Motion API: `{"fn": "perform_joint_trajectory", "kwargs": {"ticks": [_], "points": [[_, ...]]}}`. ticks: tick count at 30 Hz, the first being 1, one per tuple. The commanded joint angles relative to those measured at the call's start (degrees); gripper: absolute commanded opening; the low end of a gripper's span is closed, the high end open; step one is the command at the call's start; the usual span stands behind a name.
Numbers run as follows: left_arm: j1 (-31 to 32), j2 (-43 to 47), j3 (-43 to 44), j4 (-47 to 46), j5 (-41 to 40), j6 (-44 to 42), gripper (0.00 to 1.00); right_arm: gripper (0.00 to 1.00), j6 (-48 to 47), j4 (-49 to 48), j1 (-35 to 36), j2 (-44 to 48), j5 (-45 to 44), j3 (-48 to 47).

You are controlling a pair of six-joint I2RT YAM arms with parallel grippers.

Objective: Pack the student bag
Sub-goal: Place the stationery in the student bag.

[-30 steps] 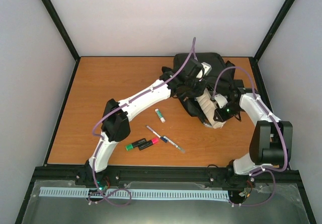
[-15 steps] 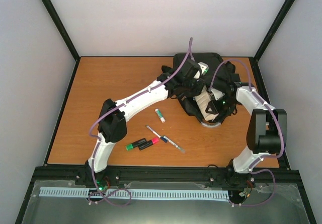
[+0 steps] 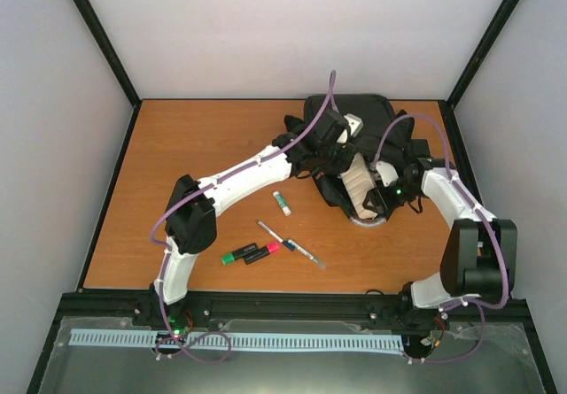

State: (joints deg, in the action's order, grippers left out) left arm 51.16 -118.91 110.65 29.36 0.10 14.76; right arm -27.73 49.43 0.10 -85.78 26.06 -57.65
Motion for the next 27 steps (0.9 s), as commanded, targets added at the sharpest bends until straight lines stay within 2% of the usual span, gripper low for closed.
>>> {"fn": "perform_joint_trajectory", "kwargs": {"ticks": [1,9,19,21,23,26,27], "points": [[-0.4,4.6,-0.1,-3.9,-0.1,0.9,0.01,0.7,-4.2,1.4,-0.1,4.9,-4.1,1.8],[-0.9,4.9,-0.9,-3.8,-0.1,0.9,0.01,0.76,-11.2,4.4,-0.2,9.4,-8.7,4.6],[-1.2,4.9,-0.7,-3.7,0.2,0.8,0.01,0.74,-23.0,8.1,0.3,17.9,-14.6,8.3],[-1.3,5.0,-0.8,-3.6,0.3,0.8,0.01,0.66,-25.2,7.7,0.4,18.5,-15.6,9.8],[-1.4,5.1,-0.8,-3.5,0.6,0.7,0.01,0.35,-27.7,7.4,0.7,18.8,-15.8,11.6],[-1.4,5.4,-0.9,-3.3,1.1,0.8,0.01,0.11,-30.8,6.4,1.5,18.6,-15.3,13.4],[-1.4,5.4,-1.0,-3.3,1.2,0.8,0.01,0.06,-30.9,5.4,2.2,18.5,-15.6,14.0]]}}
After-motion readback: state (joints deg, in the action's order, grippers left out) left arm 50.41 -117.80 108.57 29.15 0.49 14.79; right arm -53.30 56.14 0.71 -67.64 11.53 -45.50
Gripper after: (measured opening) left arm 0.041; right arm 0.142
